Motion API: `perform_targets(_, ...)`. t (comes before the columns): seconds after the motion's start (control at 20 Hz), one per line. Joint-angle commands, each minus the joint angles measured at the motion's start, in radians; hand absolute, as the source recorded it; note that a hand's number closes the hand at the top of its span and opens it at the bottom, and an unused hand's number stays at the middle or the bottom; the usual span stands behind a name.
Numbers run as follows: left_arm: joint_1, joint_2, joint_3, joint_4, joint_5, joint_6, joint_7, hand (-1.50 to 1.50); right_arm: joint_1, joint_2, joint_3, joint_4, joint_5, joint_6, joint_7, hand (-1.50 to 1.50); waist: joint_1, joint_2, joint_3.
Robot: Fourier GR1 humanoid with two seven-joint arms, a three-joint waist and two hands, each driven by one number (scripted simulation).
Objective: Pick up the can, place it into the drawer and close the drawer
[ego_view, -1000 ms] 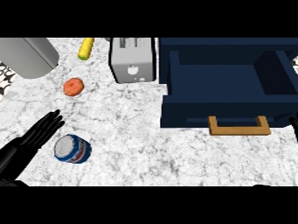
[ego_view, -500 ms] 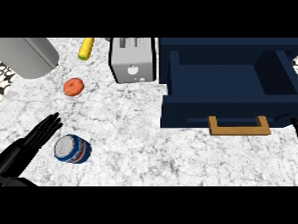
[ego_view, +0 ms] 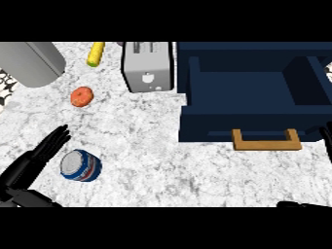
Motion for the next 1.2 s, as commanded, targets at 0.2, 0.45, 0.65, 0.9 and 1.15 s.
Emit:
perform_targets(0.2, 0.008, 0.008, -0.022, 0.089, -0.042, 0.025, -0.098, -1.50, -0.011, -0.043, -0.058, -0.051, -0.054, 0.017, 0.062, -1.50, 0.001, -0.001, 0.000)
perform_targets(0.45, -0.146, -0.015, -0.047, 0.385, -0.112, 0.109, -0.225, -1.50, 0.047, 0.042, 0.037, -0.065, 0.035, -0.009, 0.000, -1.50, -0.009, 0.002, -0.001)
perform_targets(0.65, -0.120, 0.049, -0.034, 0.313, -0.062, 0.035, -0.180, -1.50, 0.057, 0.033, 0.020, -0.136, 0.000, 0.002, 0.070, -1.50, -0.001, -0.001, 0.000)
perform_targets(0.9, -0.170, 0.016, -0.052, 0.391, -0.068, 0.079, -0.192, -1.50, 0.031, -0.018, -0.048, -0.071, -0.055, 0.041, 0.042, -1.50, -0.002, 0.000, 0.000)
perform_targets(1.15, -0.210, 0.031, -0.075, 0.529, -0.125, 0.125, -0.313, -1.50, 0.063, 0.001, -0.049, -0.108, -0.069, 0.052, 0.051, -1.50, -0.007, 0.001, 0.000)
